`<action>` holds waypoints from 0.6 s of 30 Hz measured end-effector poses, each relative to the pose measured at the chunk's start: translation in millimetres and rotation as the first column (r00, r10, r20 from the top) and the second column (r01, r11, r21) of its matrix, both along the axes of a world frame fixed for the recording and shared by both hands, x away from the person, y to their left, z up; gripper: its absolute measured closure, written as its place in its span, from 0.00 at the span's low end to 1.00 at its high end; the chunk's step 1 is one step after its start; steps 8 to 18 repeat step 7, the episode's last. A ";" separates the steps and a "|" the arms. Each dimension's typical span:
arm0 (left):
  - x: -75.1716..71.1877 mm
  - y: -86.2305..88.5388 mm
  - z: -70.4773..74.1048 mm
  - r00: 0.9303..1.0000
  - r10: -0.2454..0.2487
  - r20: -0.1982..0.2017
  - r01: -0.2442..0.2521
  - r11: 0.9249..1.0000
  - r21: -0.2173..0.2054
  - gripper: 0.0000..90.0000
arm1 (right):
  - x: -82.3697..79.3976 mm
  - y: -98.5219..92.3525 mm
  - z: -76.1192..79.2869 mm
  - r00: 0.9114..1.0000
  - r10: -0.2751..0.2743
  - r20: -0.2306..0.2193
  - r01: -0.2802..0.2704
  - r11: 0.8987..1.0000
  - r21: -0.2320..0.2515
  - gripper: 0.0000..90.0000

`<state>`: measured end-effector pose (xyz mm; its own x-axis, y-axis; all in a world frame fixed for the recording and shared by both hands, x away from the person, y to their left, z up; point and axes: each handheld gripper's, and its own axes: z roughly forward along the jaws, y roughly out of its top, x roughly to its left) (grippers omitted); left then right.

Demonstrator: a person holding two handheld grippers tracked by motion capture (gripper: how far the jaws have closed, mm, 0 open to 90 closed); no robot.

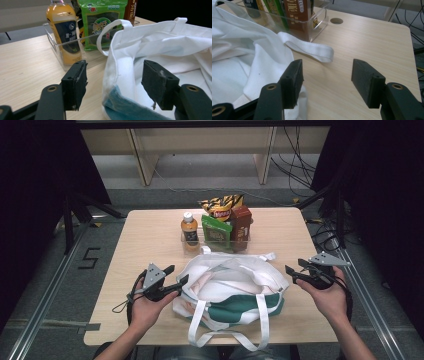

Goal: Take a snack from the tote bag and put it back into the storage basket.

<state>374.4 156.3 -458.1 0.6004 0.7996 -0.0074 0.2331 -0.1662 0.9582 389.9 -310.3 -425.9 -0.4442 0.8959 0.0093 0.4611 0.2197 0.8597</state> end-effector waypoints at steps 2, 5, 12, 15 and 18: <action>-0.6 -0.2 1.5 1.000 -0.002 0.006 0.002 1.000 -0.005 0.40 | -1.5 0.9 -0.6 1.000 -0.013 -0.023 0.013 1.000 0.004 0.48; 0.1 2.7 1.3 1.000 -0.003 0.008 0.003 1.000 0.000 0.40 | 1.7 -1.6 -2.5 1.000 -0.002 0.005 0.002 1.000 -0.005 0.48; 1.4 4.8 0.3 1.000 0.000 0.004 0.000 1.000 -0.011 0.40 | 2.0 -1.4 -2.8 1.000 -0.001 -0.005 0.001 1.000 0.003 0.48; 1.4 4.8 0.3 1.000 0.000 0.004 0.000 1.000 -0.011 0.40 | 2.0 -1.4 -2.8 1.000 -0.001 -0.005 0.001 1.000 0.003 0.48; 1.4 4.8 0.3 1.000 0.000 0.004 0.000 1.000 -0.011 0.40 | 2.0 -1.4 -2.8 1.000 -0.001 -0.005 0.001 1.000 0.003 0.48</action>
